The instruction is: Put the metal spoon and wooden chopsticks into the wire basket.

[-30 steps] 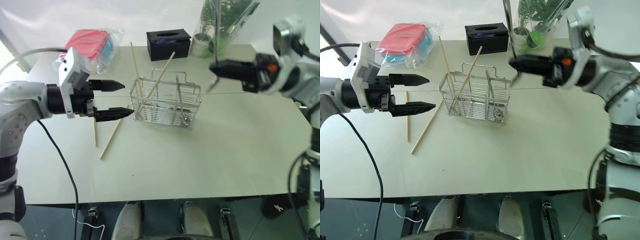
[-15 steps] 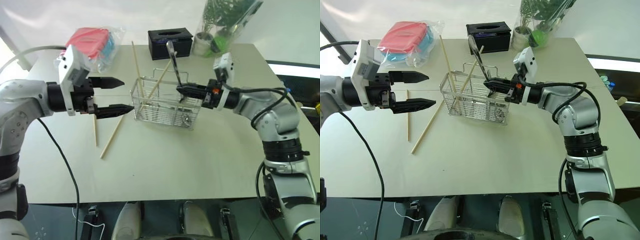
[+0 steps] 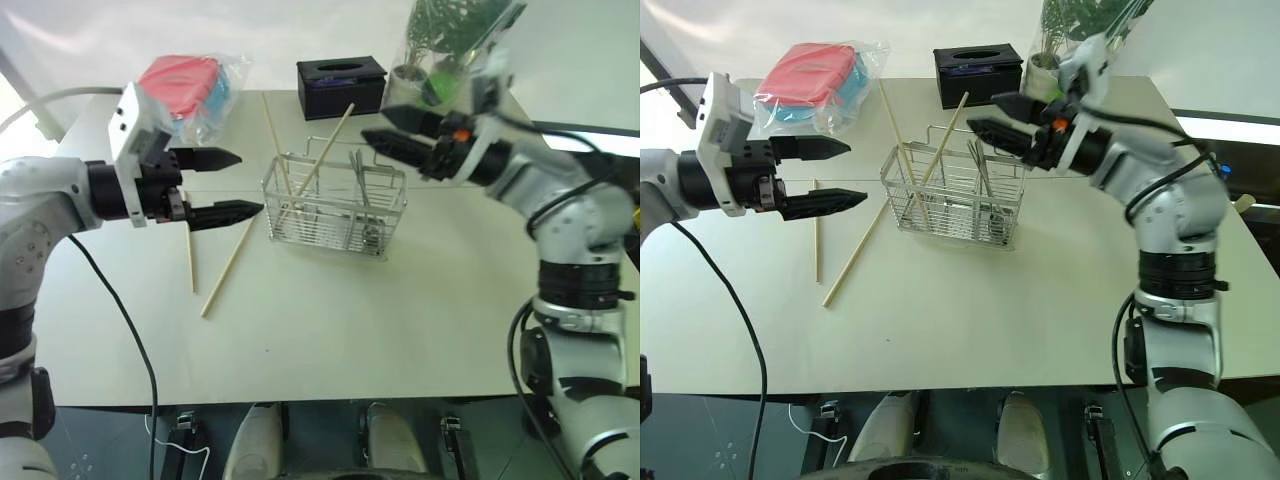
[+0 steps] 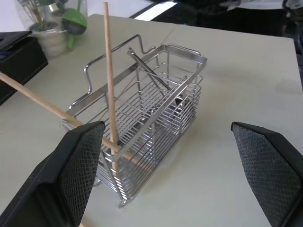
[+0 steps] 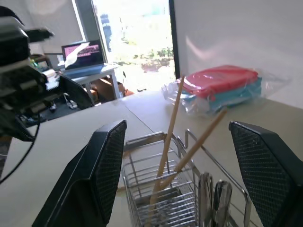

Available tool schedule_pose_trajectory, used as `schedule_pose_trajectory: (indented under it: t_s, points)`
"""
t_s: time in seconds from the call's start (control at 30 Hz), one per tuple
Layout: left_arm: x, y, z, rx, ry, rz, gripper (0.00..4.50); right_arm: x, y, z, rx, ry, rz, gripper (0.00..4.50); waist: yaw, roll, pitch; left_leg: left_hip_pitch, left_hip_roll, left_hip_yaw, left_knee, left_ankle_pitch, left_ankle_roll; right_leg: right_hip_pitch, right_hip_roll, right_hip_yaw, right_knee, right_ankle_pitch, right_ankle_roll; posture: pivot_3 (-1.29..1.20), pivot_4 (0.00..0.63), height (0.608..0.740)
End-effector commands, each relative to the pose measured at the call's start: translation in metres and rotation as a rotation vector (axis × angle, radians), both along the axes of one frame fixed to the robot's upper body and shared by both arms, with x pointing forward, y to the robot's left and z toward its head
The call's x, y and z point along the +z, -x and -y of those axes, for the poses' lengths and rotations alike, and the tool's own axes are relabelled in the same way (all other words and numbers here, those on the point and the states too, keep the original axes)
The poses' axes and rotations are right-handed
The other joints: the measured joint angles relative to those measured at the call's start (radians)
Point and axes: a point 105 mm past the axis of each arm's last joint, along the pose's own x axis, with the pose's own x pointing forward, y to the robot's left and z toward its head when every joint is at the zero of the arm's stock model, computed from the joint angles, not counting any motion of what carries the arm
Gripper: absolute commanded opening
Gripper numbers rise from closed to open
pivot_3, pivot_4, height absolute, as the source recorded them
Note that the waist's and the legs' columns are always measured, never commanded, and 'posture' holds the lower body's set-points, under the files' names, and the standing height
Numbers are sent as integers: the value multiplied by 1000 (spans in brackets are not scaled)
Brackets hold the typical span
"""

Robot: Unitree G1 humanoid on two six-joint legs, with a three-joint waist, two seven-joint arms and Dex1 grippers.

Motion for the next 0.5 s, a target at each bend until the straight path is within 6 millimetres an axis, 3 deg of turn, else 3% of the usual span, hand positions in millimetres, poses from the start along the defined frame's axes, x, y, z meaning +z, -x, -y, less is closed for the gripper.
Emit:
schedule_pose_trajectory:
  t_s: [0.03,0.17,0.3,0.43,0.5]
  points:
    - [17,-11,-28,163,46,57,4500,32,40,12,79,59,143,3538,1,0,0,0,0,0,0,0,0,0,0,0,0,0,0,0,150,709]
    - [7,-42,-72,473,73,35,4500,5,62,21,78,224,111,3538,0,-2,-1,1,0,0,-1,-1,1,1,0,0,0,0,0,0,150,709]
    - [-17,-77,-117,832,94,-75,4500,-22,80,23,70,238,22,3538,0,-2,-1,2,0,0,1,-1,1,2,0,0,0,0,0,0,150,709]
    - [-52,-101,-138,1071,125,-280,4500,-48,89,24,36,259,-47,3538,5,-7,-2,2,0,0,4,0,1,4,0,0,1,0,0,0,150,709]
    - [-67,-111,-138,1118,106,-340,4500,-55,92,23,24,249,-67,3538,11,-9,-2,2,0,0,4,0,1,4,0,0,0,0,1,0,150,709]
